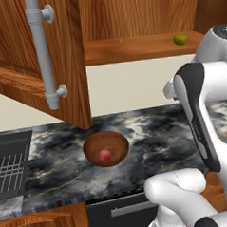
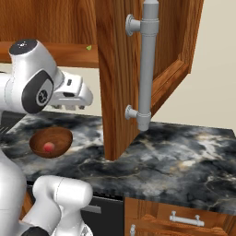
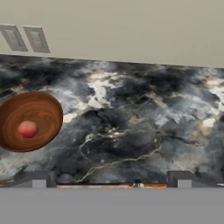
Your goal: Open the cabinet. Pick the peach and orange from the cabinet and place them into the bowl. Then close the cabinet.
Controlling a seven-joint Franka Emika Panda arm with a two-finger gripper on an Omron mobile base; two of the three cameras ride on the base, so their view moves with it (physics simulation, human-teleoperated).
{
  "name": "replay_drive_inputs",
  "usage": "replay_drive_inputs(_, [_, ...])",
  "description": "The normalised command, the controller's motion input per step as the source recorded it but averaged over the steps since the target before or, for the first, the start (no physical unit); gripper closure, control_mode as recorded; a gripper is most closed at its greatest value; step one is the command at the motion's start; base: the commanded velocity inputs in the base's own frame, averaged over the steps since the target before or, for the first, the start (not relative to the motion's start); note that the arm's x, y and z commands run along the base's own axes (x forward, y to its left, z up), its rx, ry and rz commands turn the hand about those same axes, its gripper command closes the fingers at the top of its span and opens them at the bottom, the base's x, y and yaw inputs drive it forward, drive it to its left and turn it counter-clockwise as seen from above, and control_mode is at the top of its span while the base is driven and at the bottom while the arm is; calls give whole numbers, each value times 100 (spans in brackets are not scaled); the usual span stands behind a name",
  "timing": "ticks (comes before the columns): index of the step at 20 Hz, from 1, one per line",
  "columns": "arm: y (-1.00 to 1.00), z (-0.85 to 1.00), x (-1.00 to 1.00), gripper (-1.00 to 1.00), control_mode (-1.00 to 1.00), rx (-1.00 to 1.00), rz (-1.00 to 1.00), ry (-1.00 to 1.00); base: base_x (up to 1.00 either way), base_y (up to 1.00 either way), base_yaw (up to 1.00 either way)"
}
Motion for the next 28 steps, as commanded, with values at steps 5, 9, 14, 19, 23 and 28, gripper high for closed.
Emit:
replay_drive_inputs(5, [-32, 29, 0, -100, -100, 0, 0, -12, 0, 0, 0])
replay_drive_inputs(9, [-28, 36, 0, -100, -100, 0, 0, -15, 0, 0, 0])
replay_drive_inputs(14, [-22, 36, 1, -100, -100, 0, -2, -14, 0, 0, 0])
replay_drive_inputs(19, [-8, 30, 3, -100, -100, 0, -3, -10, 0, 0, 0])
replay_drive_inputs(23, [0, 25, 5, -100, -100, 0, -5, -10, 0, 0, 0])
replay_drive_inputs(28, [0, 21, 7, -100, -100, 0, -6, -13, 0, 0, 0])
